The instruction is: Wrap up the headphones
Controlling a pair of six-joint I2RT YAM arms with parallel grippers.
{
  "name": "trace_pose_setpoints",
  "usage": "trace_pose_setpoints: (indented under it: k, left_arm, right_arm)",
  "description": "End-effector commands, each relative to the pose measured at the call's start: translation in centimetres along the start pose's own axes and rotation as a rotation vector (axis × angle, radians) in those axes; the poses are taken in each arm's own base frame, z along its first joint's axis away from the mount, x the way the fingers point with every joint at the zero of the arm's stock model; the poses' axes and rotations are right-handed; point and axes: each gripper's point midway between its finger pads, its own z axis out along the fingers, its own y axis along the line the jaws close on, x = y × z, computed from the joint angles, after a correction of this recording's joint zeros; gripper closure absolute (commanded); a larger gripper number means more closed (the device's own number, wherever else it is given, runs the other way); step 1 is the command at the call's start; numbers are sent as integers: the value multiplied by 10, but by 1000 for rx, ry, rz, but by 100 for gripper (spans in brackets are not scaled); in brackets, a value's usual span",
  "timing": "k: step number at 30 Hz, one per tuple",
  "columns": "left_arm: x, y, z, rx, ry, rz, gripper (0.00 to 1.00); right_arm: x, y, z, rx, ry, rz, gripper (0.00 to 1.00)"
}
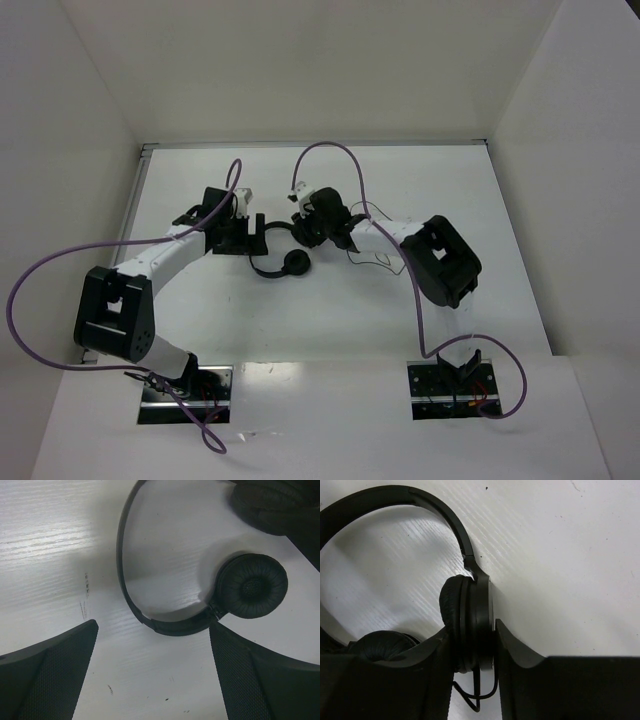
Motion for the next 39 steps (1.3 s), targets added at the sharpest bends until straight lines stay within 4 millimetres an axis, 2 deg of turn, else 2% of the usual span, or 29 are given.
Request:
trace_pose_setpoints:
  k: [1, 4, 5, 6, 7, 8, 12, 15, 19, 21, 23, 24, 32, 34, 35, 36, 37, 39]
  left_arm:
    - [-16, -10, -5, 52, -68, 10, 0]
    - [-25, -12, -8, 56, -89, 14, 0]
    - [-29, -11, -10, 47, -100, 15, 0]
    - [-40, -10, -13, 29, -127, 18, 0]
    - [-45, -9, -12, 19, -134, 27, 0]
    - [-48, -8, -14, 8, -138, 37, 0]
    - [-66, 17, -15, -139, -160, 77, 0]
    - [-74, 23, -14, -173, -161, 116, 0]
    - [-73, 30, -7, -207, -127, 124, 0]
    - [-70, 31, -3, -207, -132, 135, 0]
    - [-66, 34, 2, -208, -134, 144, 0]
    - [-65, 35, 3, -208, -135, 154, 0]
    - [-65, 35, 11, -196, -205, 135, 0]
    - [-58, 36, 15, -191, -217, 107, 0]
    - [-65, 34, 14, -183, -260, 109, 0]
    - [-64, 34, 16, -180, -266, 96, 0]
    - [-67, 33, 15, -176, -281, 85, 0]
    - [-61, 35, 21, -178, -271, 84, 1]
  right_arm:
    - [-16, 4, 11, -5, -62, 15, 64]
    - [-28, 5, 9, -5, -103, 44, 72]
    - [-37, 5, 6, -5, -127, 51, 72]
    - [-35, 8, 6, -19, -129, 59, 72]
    - [-45, 8, 2, -19, -158, 57, 72]
    - [-45, 10, 2, -32, -158, 55, 72]
    - [-78, 14, -14, -48, -255, 78, 72]
    - [-94, 21, -28, -83, -313, 95, 72]
    - [-95, 22, -39, -85, -332, 102, 72]
    - [-107, 22, -47, -85, -364, 97, 72]
    - [-105, 23, -51, -88, -368, 107, 72]
    - [-114, 23, -58, -88, -397, 103, 72]
    - [-112, 36, -64, -154, -404, 149, 72]
    - [-112, 38, -64, -166, -403, 146, 72]
    - [-112, 38, -64, -166, -403, 146, 72]
    - [-112, 38, -64, -166, -403, 146, 72]
    - [-108, 37, -61, -163, -395, 136, 72]
    - [-102, 35, -59, -148, -379, 122, 72]
